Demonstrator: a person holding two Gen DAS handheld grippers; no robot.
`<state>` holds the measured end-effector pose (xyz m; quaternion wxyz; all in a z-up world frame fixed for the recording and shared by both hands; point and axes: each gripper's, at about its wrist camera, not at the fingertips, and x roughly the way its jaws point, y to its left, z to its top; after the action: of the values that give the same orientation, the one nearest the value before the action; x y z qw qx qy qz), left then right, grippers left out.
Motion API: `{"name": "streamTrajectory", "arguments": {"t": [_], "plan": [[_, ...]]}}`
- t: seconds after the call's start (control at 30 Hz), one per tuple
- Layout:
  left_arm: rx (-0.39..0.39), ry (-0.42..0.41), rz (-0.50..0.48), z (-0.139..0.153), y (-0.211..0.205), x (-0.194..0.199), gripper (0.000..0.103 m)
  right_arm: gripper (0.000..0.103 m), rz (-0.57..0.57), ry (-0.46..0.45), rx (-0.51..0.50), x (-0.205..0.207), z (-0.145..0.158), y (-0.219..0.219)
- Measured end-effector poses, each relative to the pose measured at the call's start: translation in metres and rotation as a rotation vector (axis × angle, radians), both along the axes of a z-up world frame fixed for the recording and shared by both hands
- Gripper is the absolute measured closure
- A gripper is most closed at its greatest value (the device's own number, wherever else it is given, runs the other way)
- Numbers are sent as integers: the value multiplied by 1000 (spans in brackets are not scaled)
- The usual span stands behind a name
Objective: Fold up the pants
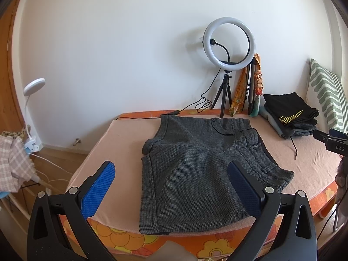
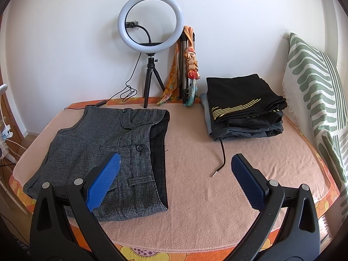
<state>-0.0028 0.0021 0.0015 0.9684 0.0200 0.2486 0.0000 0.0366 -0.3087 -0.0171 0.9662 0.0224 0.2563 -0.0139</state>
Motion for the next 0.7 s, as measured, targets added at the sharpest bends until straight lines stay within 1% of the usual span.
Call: {"name": "streamTrajectory", "arguments": {"t": [0.7], "plan": [[21,-3,-2,-2,-3,-2,0,0,12,2,-8,0,-3,6]]}}
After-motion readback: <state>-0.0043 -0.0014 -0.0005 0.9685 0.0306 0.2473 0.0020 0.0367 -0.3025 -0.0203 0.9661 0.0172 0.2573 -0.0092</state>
